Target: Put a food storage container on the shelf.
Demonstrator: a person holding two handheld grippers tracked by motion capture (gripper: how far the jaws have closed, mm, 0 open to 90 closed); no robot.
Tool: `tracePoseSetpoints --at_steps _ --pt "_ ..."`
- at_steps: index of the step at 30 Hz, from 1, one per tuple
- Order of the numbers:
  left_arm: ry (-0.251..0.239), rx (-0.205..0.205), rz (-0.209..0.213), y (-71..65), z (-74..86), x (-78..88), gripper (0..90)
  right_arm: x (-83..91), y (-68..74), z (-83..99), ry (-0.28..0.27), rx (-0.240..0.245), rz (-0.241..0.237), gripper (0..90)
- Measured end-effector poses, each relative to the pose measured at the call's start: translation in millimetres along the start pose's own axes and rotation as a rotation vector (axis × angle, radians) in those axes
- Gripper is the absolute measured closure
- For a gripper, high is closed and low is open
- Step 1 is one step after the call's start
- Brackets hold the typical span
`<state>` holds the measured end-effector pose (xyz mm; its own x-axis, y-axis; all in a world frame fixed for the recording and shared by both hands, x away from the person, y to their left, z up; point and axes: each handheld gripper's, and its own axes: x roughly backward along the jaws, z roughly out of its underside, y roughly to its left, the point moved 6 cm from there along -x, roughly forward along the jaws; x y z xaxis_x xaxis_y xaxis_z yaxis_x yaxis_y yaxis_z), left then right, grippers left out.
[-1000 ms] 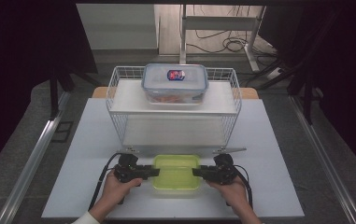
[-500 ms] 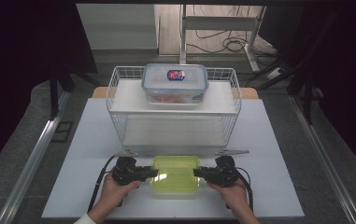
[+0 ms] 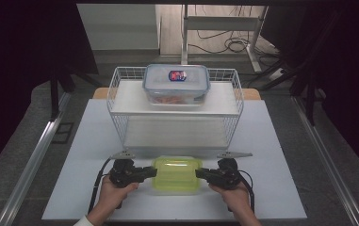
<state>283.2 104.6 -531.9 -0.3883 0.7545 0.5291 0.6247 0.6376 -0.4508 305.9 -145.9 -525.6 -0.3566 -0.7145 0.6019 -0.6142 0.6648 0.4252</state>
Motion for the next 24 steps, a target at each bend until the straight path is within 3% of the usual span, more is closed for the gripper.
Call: tracePoseSetpoints --at_steps 16,24 --pt "-0.036 -0.018 0.008 -4.6 -4.5 10.9 80.2 11.0 13.6 -9.6 -0.052 0.073 0.008 79.0" --pt "-0.064 -0.051 -0.004 -10.7 -11.0 19.1 80.3 16.8 20.0 -14.6 -0.074 0.107 0.018 79.0"
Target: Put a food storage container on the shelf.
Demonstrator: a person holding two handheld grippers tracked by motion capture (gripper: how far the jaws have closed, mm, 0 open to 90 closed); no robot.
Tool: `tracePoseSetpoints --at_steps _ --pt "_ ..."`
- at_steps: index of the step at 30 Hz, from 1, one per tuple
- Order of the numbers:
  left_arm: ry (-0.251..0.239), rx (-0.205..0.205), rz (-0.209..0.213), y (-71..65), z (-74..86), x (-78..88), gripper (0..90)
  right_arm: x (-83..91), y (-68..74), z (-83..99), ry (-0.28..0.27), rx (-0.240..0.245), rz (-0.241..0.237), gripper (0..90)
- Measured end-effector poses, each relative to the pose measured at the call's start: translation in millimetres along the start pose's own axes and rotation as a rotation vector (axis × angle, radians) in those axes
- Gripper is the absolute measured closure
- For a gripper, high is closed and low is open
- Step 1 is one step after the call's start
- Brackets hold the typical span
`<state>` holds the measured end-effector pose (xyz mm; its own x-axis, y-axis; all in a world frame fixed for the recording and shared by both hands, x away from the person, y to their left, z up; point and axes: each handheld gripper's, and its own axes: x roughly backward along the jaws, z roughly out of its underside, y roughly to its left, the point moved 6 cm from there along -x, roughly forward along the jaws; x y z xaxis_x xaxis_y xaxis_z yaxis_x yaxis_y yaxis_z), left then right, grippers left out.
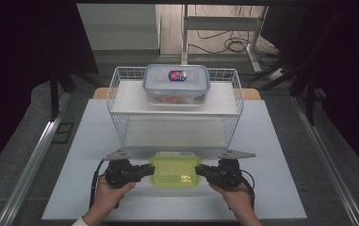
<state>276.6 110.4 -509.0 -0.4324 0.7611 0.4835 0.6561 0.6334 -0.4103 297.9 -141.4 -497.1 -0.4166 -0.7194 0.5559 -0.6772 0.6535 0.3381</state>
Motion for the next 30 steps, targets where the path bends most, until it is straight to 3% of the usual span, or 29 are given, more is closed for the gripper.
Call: tracePoseSetpoints --at_steps 13,30 --pt "-0.033 -0.034 -0.007 -4.4 -10.2 12.0 80.4 8.6 11.8 -13.1 -0.046 0.062 0.009 78.9" --pt "-0.065 -0.035 -0.002 -2.2 -29.2 22.2 80.4 13.1 18.3 -38.2 -0.074 0.103 0.013 79.0"
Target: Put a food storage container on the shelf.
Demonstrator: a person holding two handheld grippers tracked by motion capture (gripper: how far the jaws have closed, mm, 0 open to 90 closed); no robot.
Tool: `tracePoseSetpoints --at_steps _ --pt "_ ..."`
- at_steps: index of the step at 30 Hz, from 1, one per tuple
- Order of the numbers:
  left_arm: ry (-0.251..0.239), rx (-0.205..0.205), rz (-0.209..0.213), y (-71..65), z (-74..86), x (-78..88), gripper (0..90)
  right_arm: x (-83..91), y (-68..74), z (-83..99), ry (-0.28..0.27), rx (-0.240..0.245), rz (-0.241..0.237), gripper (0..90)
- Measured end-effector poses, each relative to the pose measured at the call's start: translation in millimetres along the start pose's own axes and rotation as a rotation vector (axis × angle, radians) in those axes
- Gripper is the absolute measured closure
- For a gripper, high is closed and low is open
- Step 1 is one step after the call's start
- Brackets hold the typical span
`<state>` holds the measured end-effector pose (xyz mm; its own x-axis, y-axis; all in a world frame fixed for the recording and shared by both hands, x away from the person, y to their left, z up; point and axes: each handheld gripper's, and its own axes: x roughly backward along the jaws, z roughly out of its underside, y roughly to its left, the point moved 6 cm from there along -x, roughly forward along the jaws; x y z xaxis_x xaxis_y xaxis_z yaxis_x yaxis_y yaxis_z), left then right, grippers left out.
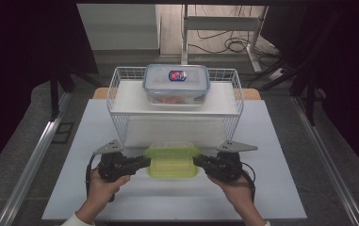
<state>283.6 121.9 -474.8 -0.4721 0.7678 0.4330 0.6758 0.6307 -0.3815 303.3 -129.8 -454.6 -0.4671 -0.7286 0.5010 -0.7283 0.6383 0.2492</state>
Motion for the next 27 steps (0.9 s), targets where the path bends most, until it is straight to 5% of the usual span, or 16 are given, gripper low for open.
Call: tracePoseSetpoints --at_steps 27 --pt "-0.071 -0.048 0.005 -10.2 -88.2 28.4 80.4 33.5 10.2 -90.4 -0.107 0.077 0.010 78.9"
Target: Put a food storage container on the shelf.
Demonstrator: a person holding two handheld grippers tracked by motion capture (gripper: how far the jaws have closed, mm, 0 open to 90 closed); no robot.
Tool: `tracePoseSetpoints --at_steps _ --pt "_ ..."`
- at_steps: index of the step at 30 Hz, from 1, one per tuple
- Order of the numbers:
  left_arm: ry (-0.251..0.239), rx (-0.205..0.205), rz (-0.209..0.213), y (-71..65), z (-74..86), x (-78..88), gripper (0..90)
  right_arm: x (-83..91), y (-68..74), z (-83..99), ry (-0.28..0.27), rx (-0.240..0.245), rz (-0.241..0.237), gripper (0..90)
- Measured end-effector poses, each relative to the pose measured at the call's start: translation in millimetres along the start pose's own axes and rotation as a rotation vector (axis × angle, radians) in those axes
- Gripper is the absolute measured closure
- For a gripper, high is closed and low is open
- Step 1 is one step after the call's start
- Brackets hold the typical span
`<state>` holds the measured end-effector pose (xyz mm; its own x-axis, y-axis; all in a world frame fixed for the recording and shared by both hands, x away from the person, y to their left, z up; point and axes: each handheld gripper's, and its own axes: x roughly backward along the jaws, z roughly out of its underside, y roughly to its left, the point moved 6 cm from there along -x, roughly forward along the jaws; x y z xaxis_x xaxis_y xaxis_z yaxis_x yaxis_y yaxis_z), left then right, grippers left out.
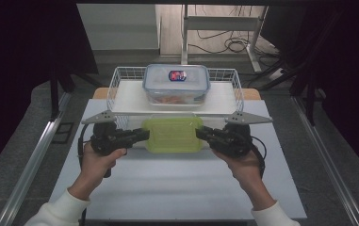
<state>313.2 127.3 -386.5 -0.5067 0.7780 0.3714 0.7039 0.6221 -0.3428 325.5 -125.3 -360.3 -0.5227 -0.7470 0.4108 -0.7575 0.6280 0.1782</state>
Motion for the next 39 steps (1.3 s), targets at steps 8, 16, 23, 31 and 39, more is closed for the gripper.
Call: tracePoseSetpoints --at_steps 8,16,23,31,39 --pt "-0.014 -0.005 0.009 0.3 -28.0 5.8 80.3 3.9 -1.2 -27.4 -0.017 0.017 0.007 78.9" --pt "-0.020 -0.016 0.008 2.4 -55.1 7.9 80.1 5.3 -7.4 -51.6 -0.021 0.021 0.010 78.9" --pt "-0.009 -0.016 -0.011 9.2 -82.5 5.5 80.2 0.6 -19.6 -73.0 -0.023 0.006 0.011 79.1" --pt "-0.001 0.001 -0.002 21.3 -111.1 -1.2 80.2 -1.8 -31.7 -99.1 -0.036 -0.013 0.015 79.1" --pt "0.009 0.026 0.000 36.4 -136.7 -8.1 80.1 -9.1 -46.1 -125.4 -0.028 -0.032 0.027 79.2"
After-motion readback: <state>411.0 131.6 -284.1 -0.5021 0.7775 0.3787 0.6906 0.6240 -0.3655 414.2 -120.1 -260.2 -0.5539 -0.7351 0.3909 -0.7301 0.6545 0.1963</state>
